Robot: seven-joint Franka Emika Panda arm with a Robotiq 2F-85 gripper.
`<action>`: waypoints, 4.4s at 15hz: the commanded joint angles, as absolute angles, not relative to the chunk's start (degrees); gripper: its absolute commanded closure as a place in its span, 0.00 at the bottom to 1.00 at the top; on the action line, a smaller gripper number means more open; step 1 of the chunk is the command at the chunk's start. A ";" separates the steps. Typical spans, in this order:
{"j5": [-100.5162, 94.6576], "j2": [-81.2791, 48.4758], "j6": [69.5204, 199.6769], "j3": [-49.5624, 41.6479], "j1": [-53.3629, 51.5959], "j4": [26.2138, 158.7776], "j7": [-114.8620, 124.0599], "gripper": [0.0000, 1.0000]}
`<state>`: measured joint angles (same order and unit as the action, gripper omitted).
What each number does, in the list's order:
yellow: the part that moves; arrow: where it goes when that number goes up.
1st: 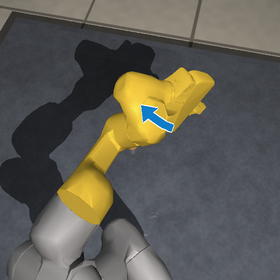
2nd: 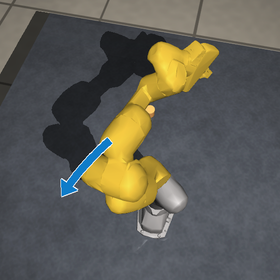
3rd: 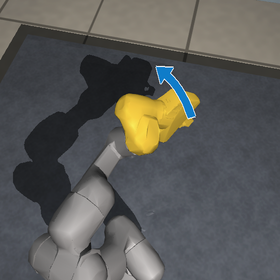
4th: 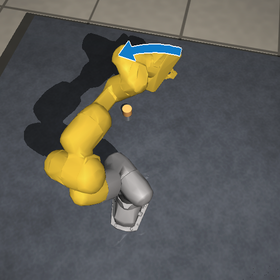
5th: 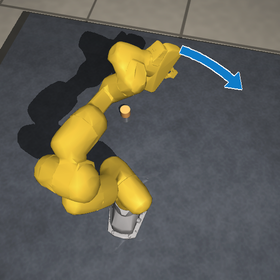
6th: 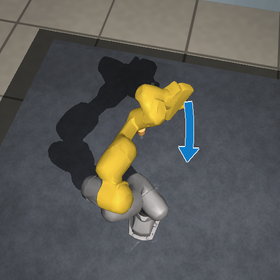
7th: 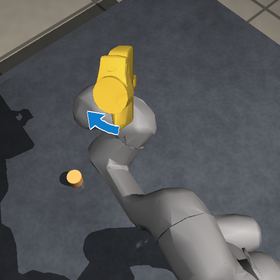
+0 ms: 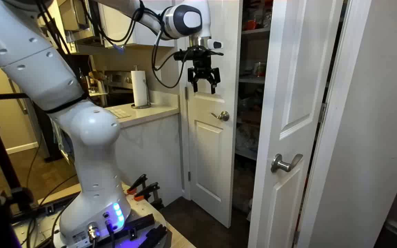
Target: Close the right door
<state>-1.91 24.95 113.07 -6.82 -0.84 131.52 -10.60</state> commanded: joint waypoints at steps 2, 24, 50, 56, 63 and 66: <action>-1.55 24.89 112.99 -6.09 -0.01 131.44 -10.88 0.00; -1.70 37.70 111.87 -8.04 5.09 141.90 -8.30 0.00; -14.41 48.58 127.14 -7.87 39.38 141.27 31.25 0.00; -14.82 48.62 127.30 -5.46 42.23 141.27 32.16 0.00; -15.22 47.66 128.46 -5.32 43.08 140.86 33.29 0.00; -15.36 46.40 132.77 -5.89 44.09 139.75 33.93 0.00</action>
<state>-15.19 48.59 128.40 -5.79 42.57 141.19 32.57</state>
